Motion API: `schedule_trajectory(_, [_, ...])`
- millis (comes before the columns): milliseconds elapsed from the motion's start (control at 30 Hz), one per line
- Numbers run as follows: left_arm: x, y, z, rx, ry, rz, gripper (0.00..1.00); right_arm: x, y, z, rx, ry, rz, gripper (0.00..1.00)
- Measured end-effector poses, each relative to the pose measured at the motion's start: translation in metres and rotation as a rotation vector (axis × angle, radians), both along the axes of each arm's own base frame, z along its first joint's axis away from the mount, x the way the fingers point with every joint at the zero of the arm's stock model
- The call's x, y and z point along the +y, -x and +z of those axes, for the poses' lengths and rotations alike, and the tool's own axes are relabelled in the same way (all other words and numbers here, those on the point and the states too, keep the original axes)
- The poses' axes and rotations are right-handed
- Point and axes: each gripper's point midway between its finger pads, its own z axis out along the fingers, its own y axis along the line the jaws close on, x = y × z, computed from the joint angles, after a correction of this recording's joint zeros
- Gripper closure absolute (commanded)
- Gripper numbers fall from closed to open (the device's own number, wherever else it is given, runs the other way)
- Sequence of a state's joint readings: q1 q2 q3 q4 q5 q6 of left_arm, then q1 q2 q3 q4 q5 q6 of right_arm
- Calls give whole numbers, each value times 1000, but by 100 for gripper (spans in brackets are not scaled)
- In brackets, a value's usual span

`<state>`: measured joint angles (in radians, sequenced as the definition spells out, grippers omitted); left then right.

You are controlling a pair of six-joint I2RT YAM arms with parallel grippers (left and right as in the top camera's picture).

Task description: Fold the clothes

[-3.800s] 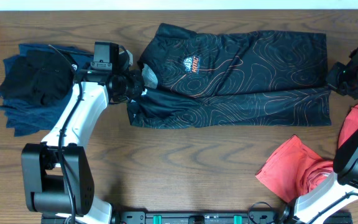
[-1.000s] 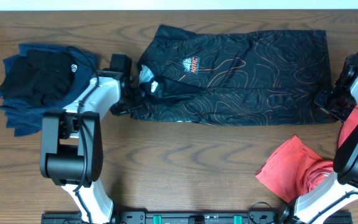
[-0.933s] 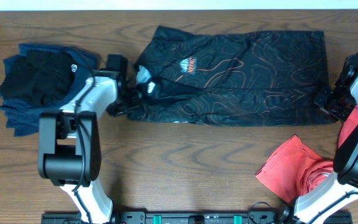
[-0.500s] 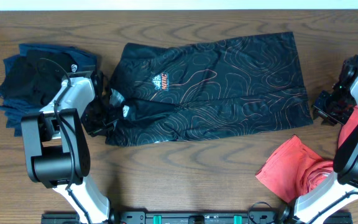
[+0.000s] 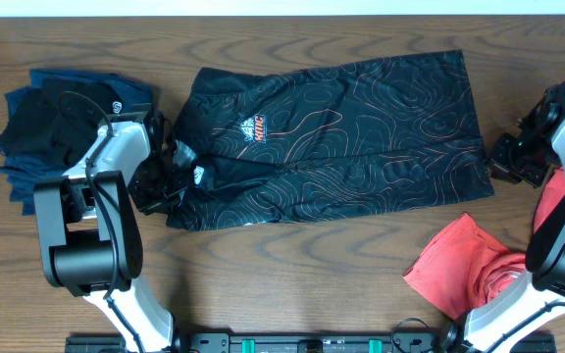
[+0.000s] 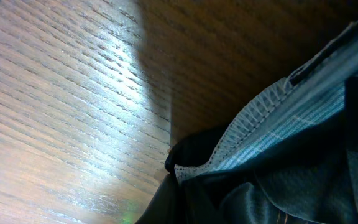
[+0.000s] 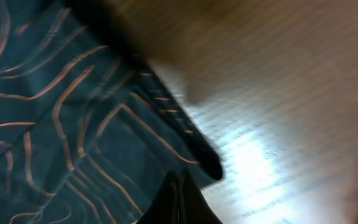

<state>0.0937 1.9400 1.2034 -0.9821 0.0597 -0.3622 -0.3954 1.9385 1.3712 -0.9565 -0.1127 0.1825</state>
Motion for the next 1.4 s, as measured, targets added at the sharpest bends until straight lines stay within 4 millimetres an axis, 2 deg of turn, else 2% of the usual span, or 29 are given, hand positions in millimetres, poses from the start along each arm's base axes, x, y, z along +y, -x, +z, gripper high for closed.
schedule_trajectory(133, [0,0,0,-1,0,0,94,9,2,-9,-14,-40,26,99])
schedule_trajectory(433, [0,0,0,-2,-1,0,94,25,24,-39,18,-90,40,99])
schedule_trajectory(567, [0,0,0,-1,0,0,94,24,26,-40,6,-73,33,99])
schedule_trajectory(667, [0,1,0,2,2,-9,94,20,36,-40,48,-44,-6,99])
schedule_trajectory(933, [0,1,0,5,13,-52,94,5,69,-40,197,61,-134,99])
schedule_trajectory(1200, [1,1,0,5,9,-70,94,-9,113,-39,358,154,-230,99])
schedule_trajectory(1300, [3,1,1,3,2,-73,94,-13,119,-36,368,175,-243,99])
schedule_trajectory(1400, [3,0,7,-10,0,-73,94,-17,114,-25,320,196,-255,99])
